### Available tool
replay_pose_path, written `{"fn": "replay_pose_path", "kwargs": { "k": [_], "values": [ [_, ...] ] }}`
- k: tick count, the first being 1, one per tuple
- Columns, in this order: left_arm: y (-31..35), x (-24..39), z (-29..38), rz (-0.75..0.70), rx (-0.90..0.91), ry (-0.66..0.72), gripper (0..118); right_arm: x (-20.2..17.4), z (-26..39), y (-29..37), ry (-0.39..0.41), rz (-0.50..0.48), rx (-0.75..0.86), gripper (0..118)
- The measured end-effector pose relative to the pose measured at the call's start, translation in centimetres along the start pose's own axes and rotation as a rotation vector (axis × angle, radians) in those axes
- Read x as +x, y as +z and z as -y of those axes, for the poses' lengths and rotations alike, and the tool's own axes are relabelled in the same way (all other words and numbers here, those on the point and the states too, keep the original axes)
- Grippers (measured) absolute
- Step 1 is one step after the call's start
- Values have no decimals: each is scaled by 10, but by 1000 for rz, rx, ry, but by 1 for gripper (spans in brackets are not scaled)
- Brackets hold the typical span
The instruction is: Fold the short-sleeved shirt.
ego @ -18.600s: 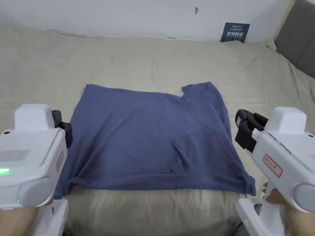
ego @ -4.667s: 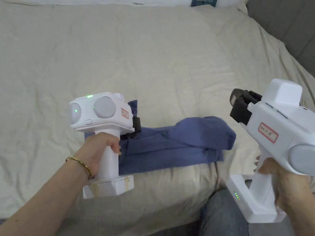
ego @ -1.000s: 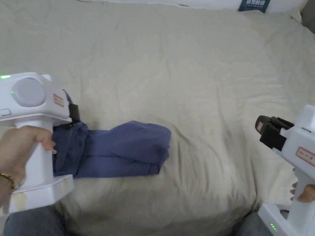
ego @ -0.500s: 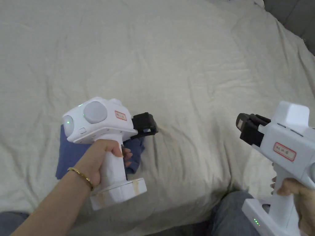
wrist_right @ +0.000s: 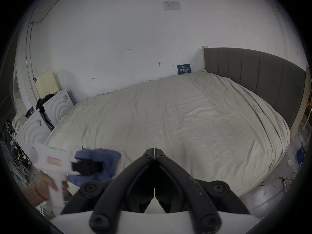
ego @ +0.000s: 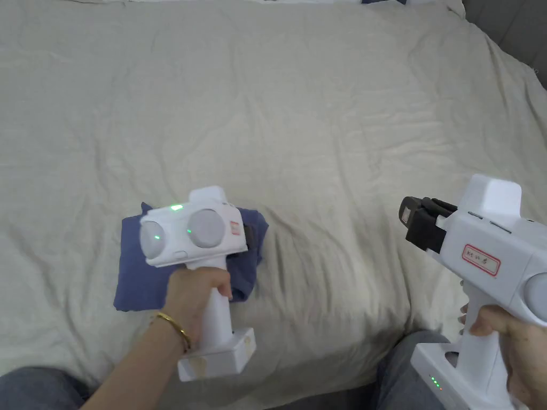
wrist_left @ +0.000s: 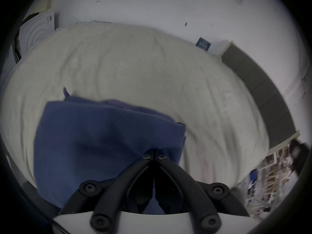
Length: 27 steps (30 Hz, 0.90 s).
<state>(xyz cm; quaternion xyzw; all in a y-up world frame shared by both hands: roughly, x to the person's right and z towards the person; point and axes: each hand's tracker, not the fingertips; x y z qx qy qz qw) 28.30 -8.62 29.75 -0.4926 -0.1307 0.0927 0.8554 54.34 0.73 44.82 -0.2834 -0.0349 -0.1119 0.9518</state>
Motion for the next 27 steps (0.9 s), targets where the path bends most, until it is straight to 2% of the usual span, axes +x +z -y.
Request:
{"fn": "replay_pose_path", "kwargs": {
  "k": [1, 3, 6, 9, 11, 14, 17, 20, 23, 27],
  "values": [
    [-9, 5, 4, -59, -8, -38, 1, -2, 0, 2, -7, -3, 4, 1],
    [-16, 9, 9, -81, 28, -85, 1, -5, 0, 4, -15, -11, 10, 1],
    [-14, 8, -6, -69, -27, -67, 1, -13, -1, 2, 5, -25, -5, 1],
    [11, -5, -21, 26, -34, -5, 1, -24, -2, 2, 31, -35, -7, 1],
    [44, -13, -22, 54, 128, -30, 1, -32, -4, 3, 38, -69, 1, 1],
    [89, -20, -16, -85, 349, -185, 1, -49, -9, -6, 101, -104, -15, 1],
    [123, -39, -7, -187, 522, -208, 1, -74, -11, -17, 137, -121, -14, 1],
    [145, -62, -1, -254, 580, -147, 1, -105, -12, -31, 157, -163, -3, 1],
    [162, -85, 8, -299, 644, -86, 1, -146, -9, -48, 216, -181, 19, 1],
    [172, -102, 19, -362, 682, -100, 1, -192, 8, -86, 251, -194, -3, 1]
  ]
}}
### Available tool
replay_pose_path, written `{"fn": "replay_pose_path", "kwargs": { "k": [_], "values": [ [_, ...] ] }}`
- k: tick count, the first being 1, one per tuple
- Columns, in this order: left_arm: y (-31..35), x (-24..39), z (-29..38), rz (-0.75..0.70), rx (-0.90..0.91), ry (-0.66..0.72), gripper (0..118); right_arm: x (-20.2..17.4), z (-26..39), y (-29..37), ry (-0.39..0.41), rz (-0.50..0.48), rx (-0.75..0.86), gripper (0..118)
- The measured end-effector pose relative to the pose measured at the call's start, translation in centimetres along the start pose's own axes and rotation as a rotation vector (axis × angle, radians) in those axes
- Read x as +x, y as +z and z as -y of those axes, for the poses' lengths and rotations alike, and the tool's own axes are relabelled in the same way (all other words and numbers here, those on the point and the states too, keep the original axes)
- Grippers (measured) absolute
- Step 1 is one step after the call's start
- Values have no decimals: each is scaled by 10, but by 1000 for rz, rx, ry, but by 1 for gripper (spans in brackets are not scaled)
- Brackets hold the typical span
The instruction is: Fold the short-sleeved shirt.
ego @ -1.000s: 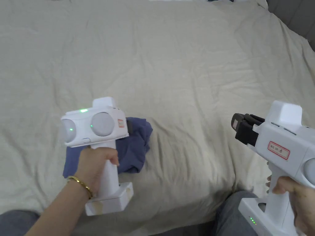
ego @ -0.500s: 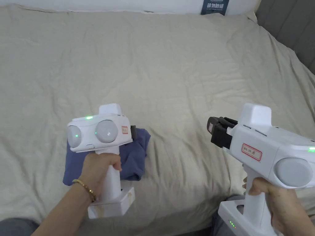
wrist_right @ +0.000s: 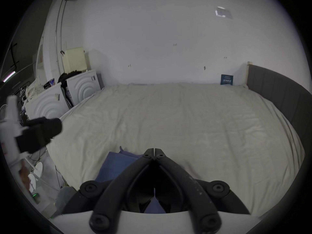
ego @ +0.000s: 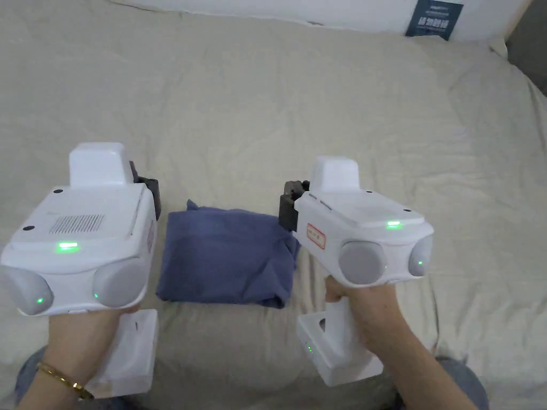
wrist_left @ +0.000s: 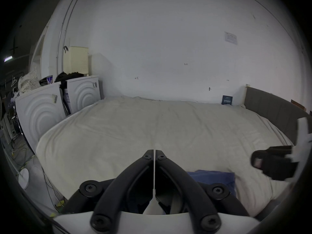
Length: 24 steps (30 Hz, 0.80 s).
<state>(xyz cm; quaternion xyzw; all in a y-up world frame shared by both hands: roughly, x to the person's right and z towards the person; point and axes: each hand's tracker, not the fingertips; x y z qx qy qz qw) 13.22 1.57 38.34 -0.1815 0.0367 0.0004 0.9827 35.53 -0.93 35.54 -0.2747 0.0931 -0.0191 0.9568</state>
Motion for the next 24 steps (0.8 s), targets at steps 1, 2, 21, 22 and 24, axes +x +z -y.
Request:
{"fn": "replay_pose_path", "kwargs": {
  "k": [1, 2, 21, 22, 24],
  "values": [
    [1, -3, 2, -3, -1, -7, 1, -8, 5, -16, -4, -4, -36, 1],
    [2, -7, 3, -3, -4, -10, 1, -15, 12, -32, 2, 4, -86, 1],
    [-88, -55, -24, 383, -385, 239, 118, -23, 75, -99, 3, 75, -280, 2],
    [-102, -61, -20, 455, -450, 274, 118, -23, 75, -99, 3, 72, -280, 2],
    [-128, -74, -7, 598, -554, 356, 118, -21, 75, -99, 1, 64, -281, 2]
  ]
}}
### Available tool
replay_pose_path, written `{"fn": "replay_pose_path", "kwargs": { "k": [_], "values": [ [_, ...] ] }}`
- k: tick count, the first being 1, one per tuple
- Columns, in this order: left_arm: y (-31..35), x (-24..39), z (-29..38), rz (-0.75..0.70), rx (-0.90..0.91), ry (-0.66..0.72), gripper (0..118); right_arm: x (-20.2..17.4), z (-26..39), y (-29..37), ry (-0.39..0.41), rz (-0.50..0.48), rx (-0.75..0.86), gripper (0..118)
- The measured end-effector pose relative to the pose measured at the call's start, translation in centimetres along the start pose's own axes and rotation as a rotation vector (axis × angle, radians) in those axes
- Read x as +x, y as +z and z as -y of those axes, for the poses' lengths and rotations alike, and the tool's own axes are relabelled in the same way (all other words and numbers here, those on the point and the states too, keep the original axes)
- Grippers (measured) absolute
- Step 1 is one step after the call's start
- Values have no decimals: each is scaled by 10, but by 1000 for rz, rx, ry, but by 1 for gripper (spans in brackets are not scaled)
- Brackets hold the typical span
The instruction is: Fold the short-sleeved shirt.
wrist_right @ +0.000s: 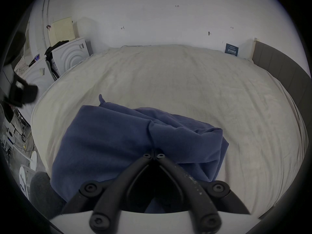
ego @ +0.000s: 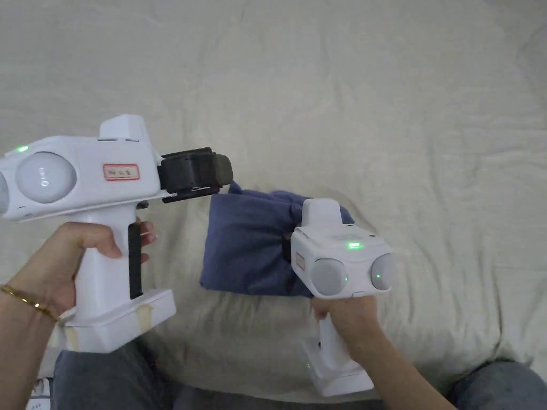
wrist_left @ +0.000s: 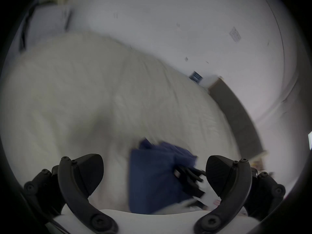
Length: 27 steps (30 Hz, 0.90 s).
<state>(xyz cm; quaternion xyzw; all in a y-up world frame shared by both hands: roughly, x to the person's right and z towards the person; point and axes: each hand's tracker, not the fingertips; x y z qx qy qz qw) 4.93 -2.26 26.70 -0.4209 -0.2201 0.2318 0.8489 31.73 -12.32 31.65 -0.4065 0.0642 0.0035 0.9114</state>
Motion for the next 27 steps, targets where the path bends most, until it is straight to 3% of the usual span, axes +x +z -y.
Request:
{"fn": "replay_pose_path", "kwargs": {
  "k": [2, 4, 8, 11, 14, 18, 19, 20, 21, 22, 23, 25, 27],
  "values": [
    [-19, -32, 4, 175, -134, 105, 118, 2, 0, 1, -2, -10, -1, 2],
    [-36, -58, 15, 246, -196, 174, 118, 4, -1, 2, 7, -25, -7, 2],
    [-52, -78, 35, 267, -186, 211, 118, 9, -4, -2, 6, -50, -21, 2],
    [-69, -83, 42, 303, -274, 256, 118, 11, -6, -2, -4, -62, -30, 2],
    [-76, -75, 44, 416, -228, 228, 118, 13, -4, -2, -11, -73, -26, 2],
    [-105, -62, 40, 453, -345, 266, 118, 17, -7, -3, -9, -90, -36, 2],
    [-106, -58, 38, 424, -336, 253, 114, 18, -8, -4, -11, -96, -41, 2],
    [-105, -55, 35, 396, -341, 233, 81, 20, -9, -4, -14, -104, -46, 2],
    [-103, -53, 32, 329, -328, 205, 31, 22, -12, -3, -16, -111, -53, 2],
    [-102, -49, 31, 223, -322, 172, 24, 24, -15, -2, -20, -117, -58, 2],
    [-108, -47, 32, 84, -342, 138, 23, 26, -19, 2, -27, -132, -56, 2],
    [-105, -50, 31, 207, -345, 254, 23, 28, -28, 15, -41, -158, -26, 2],
    [-104, -38, 29, 108, -365, 198, 23, 32, -36, 32, -15, -148, 58, 2]
  ]
}}
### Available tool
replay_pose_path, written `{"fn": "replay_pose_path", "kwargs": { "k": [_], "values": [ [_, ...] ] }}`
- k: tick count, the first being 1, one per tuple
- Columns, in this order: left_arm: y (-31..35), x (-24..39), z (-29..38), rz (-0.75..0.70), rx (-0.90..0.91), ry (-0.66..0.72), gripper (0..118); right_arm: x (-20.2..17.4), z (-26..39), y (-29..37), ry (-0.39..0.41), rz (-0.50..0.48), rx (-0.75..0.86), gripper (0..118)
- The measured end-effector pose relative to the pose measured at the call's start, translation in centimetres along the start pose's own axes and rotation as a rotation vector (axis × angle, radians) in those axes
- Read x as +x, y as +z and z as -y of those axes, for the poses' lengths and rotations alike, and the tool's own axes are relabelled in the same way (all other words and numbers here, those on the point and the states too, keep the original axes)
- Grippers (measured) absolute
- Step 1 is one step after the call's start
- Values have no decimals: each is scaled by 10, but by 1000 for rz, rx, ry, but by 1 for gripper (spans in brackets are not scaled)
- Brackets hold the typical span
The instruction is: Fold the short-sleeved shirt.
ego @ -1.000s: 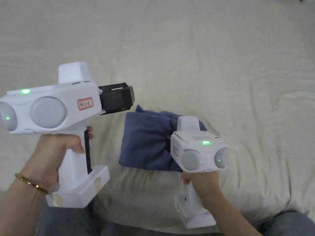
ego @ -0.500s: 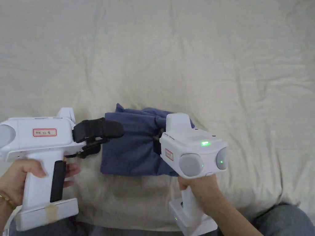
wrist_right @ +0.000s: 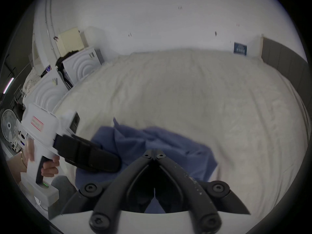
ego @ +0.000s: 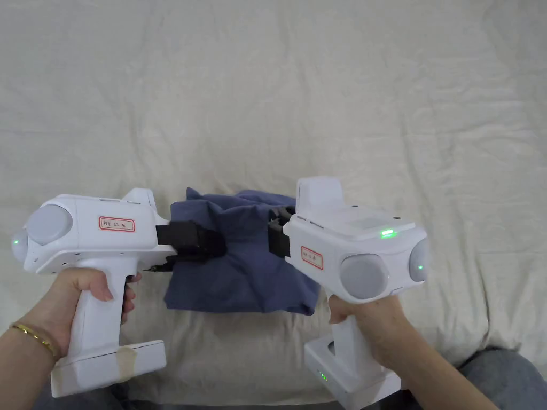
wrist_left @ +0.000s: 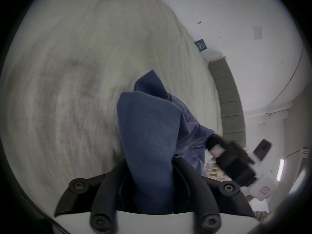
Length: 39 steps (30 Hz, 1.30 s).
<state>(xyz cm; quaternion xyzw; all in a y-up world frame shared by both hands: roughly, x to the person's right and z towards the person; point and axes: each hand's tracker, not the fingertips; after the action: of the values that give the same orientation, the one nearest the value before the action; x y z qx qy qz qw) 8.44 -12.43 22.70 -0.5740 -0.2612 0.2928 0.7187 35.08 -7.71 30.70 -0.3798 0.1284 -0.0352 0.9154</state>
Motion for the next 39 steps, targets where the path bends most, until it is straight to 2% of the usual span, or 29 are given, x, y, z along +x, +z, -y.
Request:
{"fn": "replay_pose_path", "kwargs": {
  "k": [5, 7, 10, 13, 17, 18, 21, 22, 24, 25, 26, 29, 31, 32, 33, 34, 36, 37, 39],
  "values": [
    [25, 39, -3, -177, 1, -62, 23, 17, -12, 39, -27, 4, 77, 2],
    [51, 49, -8, -238, 14, -138, 23, 26, -14, 54, -36, 18, 100, 2],
    [105, 47, -23, -346, 43, -161, 23, 42, -15, 77, -75, 20, 138, 2],
    [163, 25, -40, -518, 73, -202, 23, 50, -17, 95, -87, 48, 172, 2],
    [219, -19, -67, -951, 119, -245, 23, 57, -22, 100, -115, 114, 181, 2],
    [231, -42, -85, -1019, 125, -246, 23, 59, -21, 99, -130, 123, 187, 2],
    [262, -94, -125, -1168, 167, -189, 23, 59, -23, 86, -185, 143, 165, 2],
    [264, -87, -120, -1194, 186, -190, 23, 58, -23, 81, -189, 148, 156, 2],
    [272, -114, -135, -1253, 216, -207, 26, 55, -24, 70, -205, 167, 135, 2],
    [275, -128, -143, -1306, 223, -201, 35, 53, -24, 64, -204, 168, 119, 2],
    [277, -137, -145, -1346, 230, -185, 58, 51, -24, 59, -200, 171, 99, 2],
    [289, -161, -148, -1494, 333, -124, 80, 44, -23, 45, -198, 178, 64, 2],
    [300, -155, -139, -1445, 393, -61, 117, 42, -21, 41, -206, 164, 62, 2],
    [305, -147, -134, -1421, 438, -81, 118, 49, -19, 39, -205, 157, 55, 2],
    [307, -139, -131, -1432, 470, -102, 114, 50, -20, 39, -200, 154, 48, 2],
    [310, -123, -126, -1463, 498, -127, 100, 49, -21, 41, -193, 150, 50, 2],
    [310, -92, -117, -1476, 567, -183, 28, 46, -25, 51, -176, 135, 76, 2],
    [310, -70, -109, -1452, 642, -202, 4, 45, -29, 60, -157, 129, 104, 2],
    [313, -27, -97, -1354, 781, -247, 0, 46, -35, 81, -130, 126, 151, 2]
  ]
}}
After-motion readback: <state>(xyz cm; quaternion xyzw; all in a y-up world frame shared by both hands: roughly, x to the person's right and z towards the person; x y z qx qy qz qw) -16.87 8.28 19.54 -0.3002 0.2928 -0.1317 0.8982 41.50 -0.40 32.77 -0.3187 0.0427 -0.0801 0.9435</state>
